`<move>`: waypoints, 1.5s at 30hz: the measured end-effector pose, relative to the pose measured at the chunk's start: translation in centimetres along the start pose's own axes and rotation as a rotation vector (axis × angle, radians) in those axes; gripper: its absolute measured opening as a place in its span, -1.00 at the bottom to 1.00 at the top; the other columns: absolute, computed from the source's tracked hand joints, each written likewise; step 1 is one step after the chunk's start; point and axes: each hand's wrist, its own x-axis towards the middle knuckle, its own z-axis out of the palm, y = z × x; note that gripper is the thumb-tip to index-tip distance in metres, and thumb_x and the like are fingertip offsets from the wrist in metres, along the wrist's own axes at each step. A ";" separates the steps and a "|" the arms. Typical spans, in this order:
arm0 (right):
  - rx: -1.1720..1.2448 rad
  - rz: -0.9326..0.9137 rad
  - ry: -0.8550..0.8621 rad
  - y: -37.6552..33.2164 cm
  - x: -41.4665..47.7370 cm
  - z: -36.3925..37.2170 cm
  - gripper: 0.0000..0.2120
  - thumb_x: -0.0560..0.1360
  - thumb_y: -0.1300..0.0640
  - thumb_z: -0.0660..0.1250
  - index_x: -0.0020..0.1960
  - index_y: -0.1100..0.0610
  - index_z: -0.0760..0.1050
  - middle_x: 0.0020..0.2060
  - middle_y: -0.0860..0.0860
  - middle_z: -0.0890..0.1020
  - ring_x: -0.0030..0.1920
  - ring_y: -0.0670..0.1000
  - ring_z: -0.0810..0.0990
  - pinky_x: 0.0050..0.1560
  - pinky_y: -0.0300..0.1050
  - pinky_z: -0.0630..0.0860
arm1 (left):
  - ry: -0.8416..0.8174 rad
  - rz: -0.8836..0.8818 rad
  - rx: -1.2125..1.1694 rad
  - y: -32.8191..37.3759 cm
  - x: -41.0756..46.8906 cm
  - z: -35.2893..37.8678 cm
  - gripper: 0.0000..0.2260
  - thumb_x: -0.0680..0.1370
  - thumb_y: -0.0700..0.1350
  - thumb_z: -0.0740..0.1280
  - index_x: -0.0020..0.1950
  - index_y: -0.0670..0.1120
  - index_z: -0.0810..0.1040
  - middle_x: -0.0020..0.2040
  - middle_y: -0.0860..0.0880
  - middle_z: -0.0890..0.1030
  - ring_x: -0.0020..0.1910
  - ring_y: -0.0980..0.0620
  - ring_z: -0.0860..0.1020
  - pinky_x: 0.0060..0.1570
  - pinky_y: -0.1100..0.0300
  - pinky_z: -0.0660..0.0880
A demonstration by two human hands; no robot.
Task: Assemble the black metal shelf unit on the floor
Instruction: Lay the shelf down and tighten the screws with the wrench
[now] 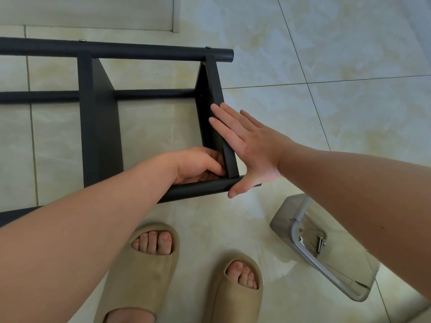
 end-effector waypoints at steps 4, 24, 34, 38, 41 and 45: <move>-0.005 0.001 -0.005 0.0 0.0 0.0 0.40 0.14 -0.75 0.07 0.63 0.10 -0.34 0.60 0.02 -0.36 0.59 0.03 -0.39 0.59 0.13 -0.20 | -0.070 -0.045 -0.038 0.1 -0.1 0.0 -0.76 0.57 -0.30 0.24 -0.17 -0.11 0.65 -0.22 -0.08 0.65 -0.26 0.03 0.64 -0.19 0.18 0.55; -0.016 0.002 -0.021 -0.1 0.0 -0.2 0.40 0.14 -0.75 0.06 0.63 0.11 -0.33 0.60 0.02 -0.38 0.59 0.03 -0.40 0.60 0.15 -0.17 | -0.052 -0.044 0.047 -0.1 0.0 -0.2 -0.87 0.57 -0.28 0.27 -0.08 -0.16 0.62 -0.23 -0.08 0.64 -0.23 0.01 0.62 -0.26 0.24 0.54; -0.020 0.002 -0.036 -0.1 -0.1 -0.3 0.40 0.14 -0.75 0.05 0.63 0.10 -0.35 0.59 0.03 -0.38 0.59 0.04 -0.40 0.61 0.15 -0.16 | -0.041 -0.024 -0.014 -0.1 0.0 -0.3 -0.82 0.55 -0.39 0.27 -0.08 -0.18 0.63 -0.22 -0.10 0.67 -0.23 0.00 0.65 -0.14 0.17 0.58; -0.021 0.002 -0.037 -0.1 0.0 -0.4 0.40 0.14 -0.74 0.06 0.63 0.10 -0.35 0.59 0.03 -0.39 0.59 0.04 -0.40 0.61 0.15 -0.16 | -0.050 -0.020 -0.048 0.1 -0.1 -0.1 -0.81 0.56 -0.40 0.25 -0.04 -0.19 0.61 -0.15 -0.13 0.66 -0.19 -0.03 0.65 -0.11 0.16 0.59; -0.019 0.000 -0.042 -0.1 0.0 -0.4 0.40 0.14 -0.74 0.07 0.63 0.10 -0.36 0.59 0.03 -0.39 0.59 0.04 -0.40 0.61 0.15 -0.17 | -0.041 -0.039 -0.007 0.0 -0.1 0.0 -0.81 0.56 -0.31 0.28 -0.17 -0.15 0.64 -0.26 -0.09 0.65 -0.29 0.03 0.63 -0.29 0.25 0.55; -0.021 0.001 -0.047 -0.1 0.0 -0.4 0.41 0.14 -0.75 0.06 0.63 0.11 -0.36 0.59 0.03 -0.39 0.59 0.04 -0.41 0.61 0.15 -0.17 | -0.007 -0.030 0.043 -0.1 -0.1 -0.1 -0.82 0.55 -0.30 0.33 -0.21 -0.14 0.65 -0.33 -0.06 0.66 -0.36 0.07 0.64 -0.36 0.31 0.52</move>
